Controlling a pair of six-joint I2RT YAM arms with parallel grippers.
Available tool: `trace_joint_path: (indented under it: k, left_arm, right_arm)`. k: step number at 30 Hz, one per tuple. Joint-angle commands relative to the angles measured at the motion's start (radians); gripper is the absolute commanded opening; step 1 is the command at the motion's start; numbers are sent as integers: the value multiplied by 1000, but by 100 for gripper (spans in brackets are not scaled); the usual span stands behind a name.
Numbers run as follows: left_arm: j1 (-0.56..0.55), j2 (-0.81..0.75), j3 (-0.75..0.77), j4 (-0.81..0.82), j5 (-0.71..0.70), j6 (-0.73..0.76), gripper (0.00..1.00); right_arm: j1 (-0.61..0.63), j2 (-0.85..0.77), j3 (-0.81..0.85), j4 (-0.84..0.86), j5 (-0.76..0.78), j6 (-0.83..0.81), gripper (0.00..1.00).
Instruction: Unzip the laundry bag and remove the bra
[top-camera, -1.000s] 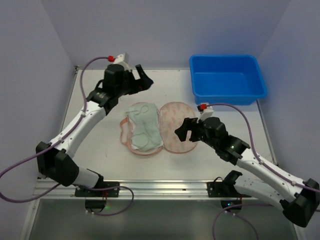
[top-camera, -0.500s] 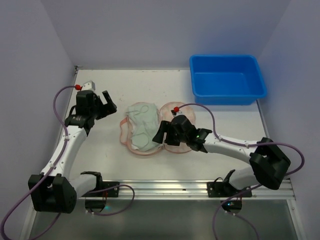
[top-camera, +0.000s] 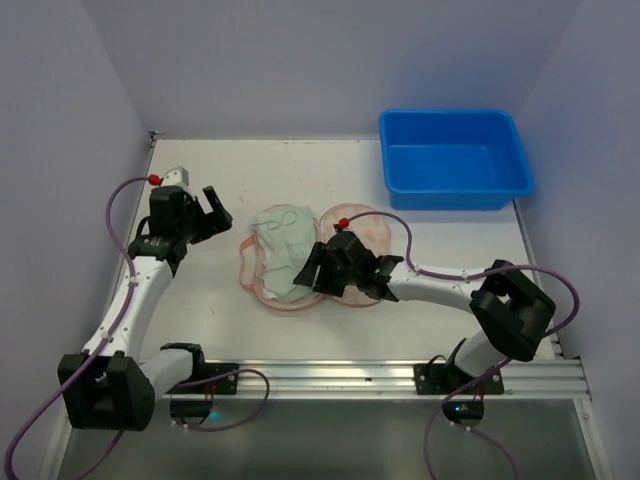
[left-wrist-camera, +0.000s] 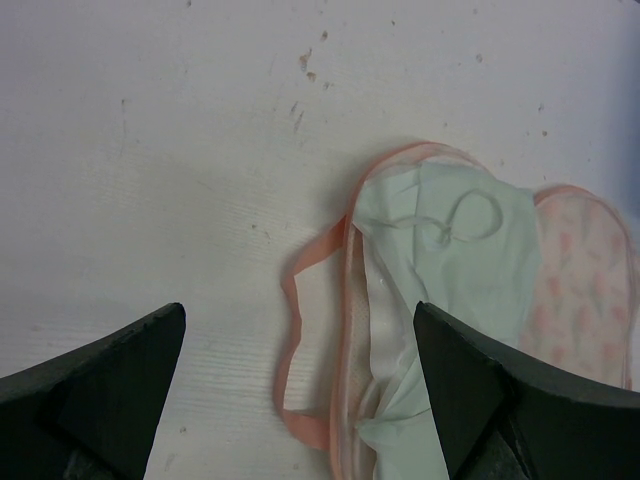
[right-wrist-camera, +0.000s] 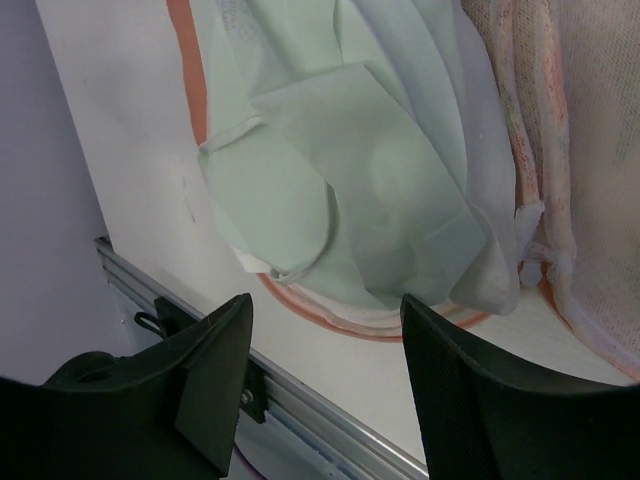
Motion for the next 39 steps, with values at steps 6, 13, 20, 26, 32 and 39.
trace_joint_path:
  k: [6,13,20,26,32,39]
  left_arm:
    - [10,-32,-15,53,14,25,100]
    - [10,-29,-18,52,18,25,100]
    - [11,-31,-19,53,20,25,100]
    - [11,-28,-18,47,9,26,100]
    - [11,-32,-19,47,2,26,100]
    - [13,-28,-21,47,6,26,100]
  right_arm:
    - [0,-1,8,-6,8,81,62]
    - [0,7,11,-61,15,109,61]
    - [-5,4,-18,12,35,97,61]
    - [-8,48,-19,89,9,107,61]
    - [-18,70,-12,98,17,114,61]
    - [-26,100,-12,89,5,130,61]
